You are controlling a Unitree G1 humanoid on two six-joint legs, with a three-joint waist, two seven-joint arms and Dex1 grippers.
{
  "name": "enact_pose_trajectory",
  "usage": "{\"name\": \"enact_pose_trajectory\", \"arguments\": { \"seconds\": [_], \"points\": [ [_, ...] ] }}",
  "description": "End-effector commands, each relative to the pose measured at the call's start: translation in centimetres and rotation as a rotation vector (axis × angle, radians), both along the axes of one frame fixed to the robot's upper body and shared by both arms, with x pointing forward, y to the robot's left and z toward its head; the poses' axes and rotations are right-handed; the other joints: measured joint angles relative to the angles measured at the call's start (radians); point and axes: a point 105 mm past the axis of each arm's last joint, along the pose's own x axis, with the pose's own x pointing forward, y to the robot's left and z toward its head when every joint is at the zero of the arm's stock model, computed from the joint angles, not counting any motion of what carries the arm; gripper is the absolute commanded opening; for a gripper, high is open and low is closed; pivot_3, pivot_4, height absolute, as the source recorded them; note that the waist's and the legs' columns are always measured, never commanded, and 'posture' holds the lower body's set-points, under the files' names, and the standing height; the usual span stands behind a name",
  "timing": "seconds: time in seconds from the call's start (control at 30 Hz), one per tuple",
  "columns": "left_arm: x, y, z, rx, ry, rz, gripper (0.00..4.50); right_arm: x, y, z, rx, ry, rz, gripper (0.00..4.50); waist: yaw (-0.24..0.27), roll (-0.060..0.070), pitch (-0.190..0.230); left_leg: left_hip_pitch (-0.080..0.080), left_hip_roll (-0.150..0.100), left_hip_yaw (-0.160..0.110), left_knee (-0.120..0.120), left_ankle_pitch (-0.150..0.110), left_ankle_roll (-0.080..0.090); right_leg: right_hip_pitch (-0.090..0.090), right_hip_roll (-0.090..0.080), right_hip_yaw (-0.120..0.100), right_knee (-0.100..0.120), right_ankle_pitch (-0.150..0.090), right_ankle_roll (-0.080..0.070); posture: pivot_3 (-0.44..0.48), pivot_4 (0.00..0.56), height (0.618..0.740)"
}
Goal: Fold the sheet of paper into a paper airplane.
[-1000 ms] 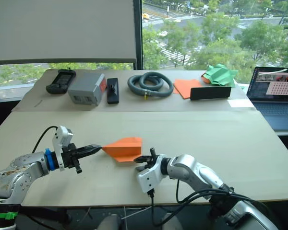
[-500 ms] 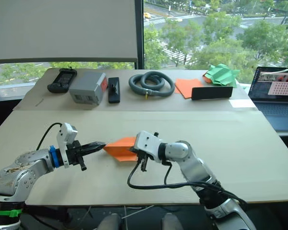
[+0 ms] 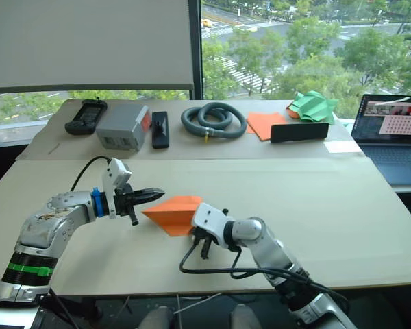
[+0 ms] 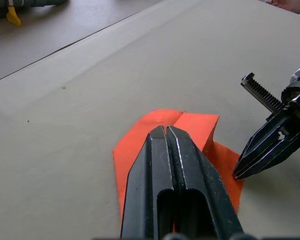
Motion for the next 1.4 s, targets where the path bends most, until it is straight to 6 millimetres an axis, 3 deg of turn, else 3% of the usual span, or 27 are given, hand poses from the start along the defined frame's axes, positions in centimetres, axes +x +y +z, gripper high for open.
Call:
{"name": "enact_pose_trajectory", "arguments": {
  "seconds": [0.03, 0.2, 0.53, 0.63, 0.77, 0.87, 1.0, 1.17, 1.27, 1.4],
  "points": [
    [0.3, -0.4, -0.3, 0.03, -0.025, -0.032, 0.09, -0.6, -0.3, -1.8, -0.048, 0.063, -0.027, 0.01, -0.002, 0.0, 0.0, 0.0, 0.0, 0.0, 0.0, 0.0, 0.0, 0.0, 0.0, 0.0, 0.0, 0.0, 0.0, 0.0, 0.15, 0.714],
    [-0.8, -0.9, -1.8, 0.085, 0.006, -0.115, 0.09, -0.6, -0.3, -1.7, -0.046, 0.062, -0.038, 0.01, -0.003, 0.0, 0.0, 0.0, 0.0, 0.0, 0.0, 0.0, 0.0, 0.0, 0.0, 0.0, 0.001, 0.0, 0.0, 0.0, 0.15, 0.714],
    [-3.0, -1.4, -2.5, 0.076, 0.047, -0.166, 0.09, 0.0, -0.1, -1.2, -0.041, 0.039, -0.048, 0.01, -0.004, 0.0, 0.0, 0.001, 0.0, 0.0, 0.0, 0.0, 0.0, 0.0, 0.0, 0.0, 0.001, 0.0, 0.0, 0.0, 0.15, 0.714],
    [-2.5, -1.3, -1.4, 0.034, 0.018, -0.144, 0.09, 0.0, -0.1, -1.3, -0.047, 0.041, -0.048, 0.01, -0.003, 0.0, 0.0, 0.0, 0.0, 0.0, 0.0, 0.0, 0.0, -0.001, 0.0, 0.0, 0.001, 0.0, 0.0, 0.0, 0.15, 0.714],
    [-0.4, -0.5, 0.4, 0.006, -0.036, -0.074, 0.09, -0.1, -0.1, -1.6, -0.062, 0.046, -0.038, 0.01, -0.001, 0.0, 0.0, 0.0, 0.0, 0.0, 0.0, 0.0, 0.0, -0.001, 0.0, 0.0, 0.001, 0.0, 0.0, 0.0, 0.15, 0.714],
    [0.9, 0.2, -0.3, 0.087, -0.059, -0.065, 0.09, -0.1, -0.1, -1.7, -0.072, 0.043, -0.035, 0.01, 0.0, 0.0, 0.0, 0.0, 0.0, 0.0, 0.0, 0.0, 0.0, 0.0, 0.0, 0.0, 0.0, 0.0, 0.0, 0.0, 0.15, 0.714],
    [1.8, -0.5, -2.5, 0.181, -0.04, -0.136, 0.09, -0.2, 0.0, -1.9, -0.082, 0.049, -0.038, 0.01, -0.001, 0.001, -0.001, 0.0, 0.0, 0.0, 0.0, 0.0, 0.0, 0.0, 0.0, 0.0, 0.001, 0.0, 0.0, 0.0, 0.15, 0.714],
    [2.8, -1.5, -2.3, 0.161, -0.034, -0.201, 0.09, -0.2, 0.0, -2.0, -0.085, 0.05, -0.048, 0.01, 0.0, 0.0, -0.001, 0.0, 0.0, 0.0, 0.0, 0.0, 0.0, 0.0, 0.001, 0.0, 0.002, 0.0, 0.0, 0.0, 0.15, 0.714],
    [2.7, -1.8, -1.9, 0.16, -0.036, -0.243, 0.09, -0.2, 0.1, -2.0, -0.083, 0.047, -0.059, 0.01, -0.001, 0.0, -0.001, 0.0, 0.0, 0.0, 0.0, 0.0, 0.0, 0.0, 0.001, 0.0, 0.001, 0.0, 0.0, 0.0, 0.15, 0.714],
    [0.9, -2.2, -2.1, 0.181, -0.011, -0.336, 0.09, 0.0, 0.1, -1.9, -0.075, 0.045, -0.078, 0.01, -0.006, 0.001, -0.001, 0.0, 0.0, 0.0, 0.0, 0.0, 0.0, 0.0, 0.001, 0.0, 0.002, 0.0, 0.0, 0.0, 0.15, 0.714]
  ]
}}
